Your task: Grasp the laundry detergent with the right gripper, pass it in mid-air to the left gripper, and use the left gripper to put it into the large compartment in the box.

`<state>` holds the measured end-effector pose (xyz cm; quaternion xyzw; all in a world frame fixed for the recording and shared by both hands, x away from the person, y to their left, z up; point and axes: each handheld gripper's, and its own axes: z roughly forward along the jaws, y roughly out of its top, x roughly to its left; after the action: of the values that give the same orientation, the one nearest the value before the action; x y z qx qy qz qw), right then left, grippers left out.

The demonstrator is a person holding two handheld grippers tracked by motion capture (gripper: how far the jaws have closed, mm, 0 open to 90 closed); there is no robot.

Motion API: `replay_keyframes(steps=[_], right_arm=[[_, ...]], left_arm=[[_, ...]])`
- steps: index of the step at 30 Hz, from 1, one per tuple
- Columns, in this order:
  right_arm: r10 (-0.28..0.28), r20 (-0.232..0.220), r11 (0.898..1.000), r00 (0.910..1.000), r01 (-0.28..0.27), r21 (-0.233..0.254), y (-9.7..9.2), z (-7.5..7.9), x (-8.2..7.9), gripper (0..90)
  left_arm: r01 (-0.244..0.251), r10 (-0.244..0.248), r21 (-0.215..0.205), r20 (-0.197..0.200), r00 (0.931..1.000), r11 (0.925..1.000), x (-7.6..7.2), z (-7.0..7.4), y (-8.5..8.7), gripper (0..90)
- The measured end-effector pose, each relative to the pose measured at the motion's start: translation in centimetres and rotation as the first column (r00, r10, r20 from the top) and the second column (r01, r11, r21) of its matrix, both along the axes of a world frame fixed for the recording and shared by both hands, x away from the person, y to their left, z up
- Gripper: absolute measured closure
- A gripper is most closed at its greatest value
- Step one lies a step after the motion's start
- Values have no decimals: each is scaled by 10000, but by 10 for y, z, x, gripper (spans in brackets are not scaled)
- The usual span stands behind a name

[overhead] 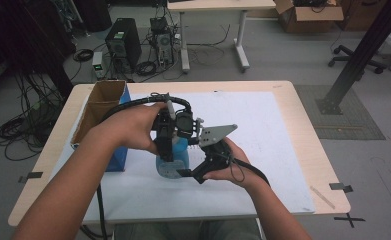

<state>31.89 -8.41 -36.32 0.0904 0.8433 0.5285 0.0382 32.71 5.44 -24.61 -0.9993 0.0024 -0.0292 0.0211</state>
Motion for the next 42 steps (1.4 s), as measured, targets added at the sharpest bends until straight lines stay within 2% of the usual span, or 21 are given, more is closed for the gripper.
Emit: replay_keyframes(steps=[4, 7, 8, 10, 11, 12, 17, 21, 22, 24, 27, 28, 29, 30, 31, 34, 37, 39, 40, 41, 42], right_arm=[[-64, 140, 9999, 9999, 66, -131, -9, 5, 0, 13], [-219, 411, 9985, 9989, 238, -483, -20, 12, 2, 6], [-219, 411, 9985, 9989, 238, -483, -20, 12, 2, 6], [-345, 645, 9960, 9973, 397, -805, -25, 16, 4, 5], [-410, 659, 9939, 9970, 474, -998, -29, 20, 6, 7], [-433, 699, 9928, 9966, 508, -1084, -31, 21, 6, 7], [-479, 730, 9857, 9962, 590, -1578, -39, 30, 10, 9], [-522, 785, 9790, 9955, 665, -1929, -43, 34, 12, 10], [-536, 791, 9762, 9954, 689, -2058, -45, 36, 12, 10], [-535, 763, 9694, 9957, 701, -2353, -49, 40, 15, 12], [-519, 621, 9577, 9967, 673, -2800, -56, 46, 17, 15], [-512, 510, 9492, 9974, 645, -3079, -61, 50, 19, 16], [-512, 510, 9492, 9974, 645, -3079, -61, 50, 19, 16], [-567, 417, 9404, 9975, 673, -3333, -67, 53, 22, 17], [-567, 417, 9404, 9975, 673, -3333, -67, 53, 22, 17], [-667, 465, 9288, 9967, 790, -3620, -75, 57, 24, 18], [-788, 495, 9149, 9957, 920, -3931, -82, 59, 27, 19], [-852, 518, 9066, 9950, 990, -4101, -86, 60, 27, 20], [-868, 466, 9001, 9951, 984, -4245, -88, 61, 28, 20], [-868, 466, 9001, 9951, 984, -4245, -88, 61, 28, 20], [-872, 443, 8959, 9952, 978, -4334, -89, 60, 29, 20]], left_arm=[[-636, 636, 117, -24, 9980, 9979, 6, 2, 1, 384], [-1429, 1430, 47, -104, 9897, 9897, 11, 8, 3, 384], [-1429, 1430, 47, -104, 9897, 9897, 11, 8, 3, 384], [-1823, 1822, 4, -139, 9832, 9833, 14, 11, 5, 384], [-2201, 2200, -4, -152, 9754, 9755, 16, 14, 6, 384], [-2201, 2200, -4, -152, 9754, 9755, 16, 14, 6, 384], [-3264, 3263, -130, -114, 9452, 9451, 23, 21, 12, 383], [-4020, 4019, -124, -103, 9156, 9156, 28, 29, 18, 383], [-4226, 4225, -85, -128, 9063, 9063, 30, 31, 20, 383], [-4898, 4893, -64, -347, 8714, 8718, 36, 34, 25, 383], [-5530, 5518, -79, -567, 8321, 8331, 41, 39, 32, 383], [-5811, 5794, -91, -647, 8125, 8138, 43, 42, 36, 383], [-5811, 5794, -91, -647, 8125, 8138, 43, 42, 36, 383], [-6058, 6039, -115, -670, 7943, 7955, 45, 47, 41, 383], [-6058, 6039, -115, -670, 7943, 7955, 45, 47, 41, 383], [-6524, 6494, -194, -773, 7565, 7577, 50, 56, 48, 382], [-7078, 7037, -225, -904, 7048, 7060, 56, 66, 56, 383], [-7341, 7302, -262, -847, 6780, 6786, 59, 73, 60, 383], [-7550, 7519, -263, -740, 6551, 6552, 62, 81, 64, 383], [-7550, 7519, -263, -740, 6551, 6552, 62, 81, 64, 382], [-7638, 7611, -306, -661, 6452, 6448, 64, 85, 67, 382]])
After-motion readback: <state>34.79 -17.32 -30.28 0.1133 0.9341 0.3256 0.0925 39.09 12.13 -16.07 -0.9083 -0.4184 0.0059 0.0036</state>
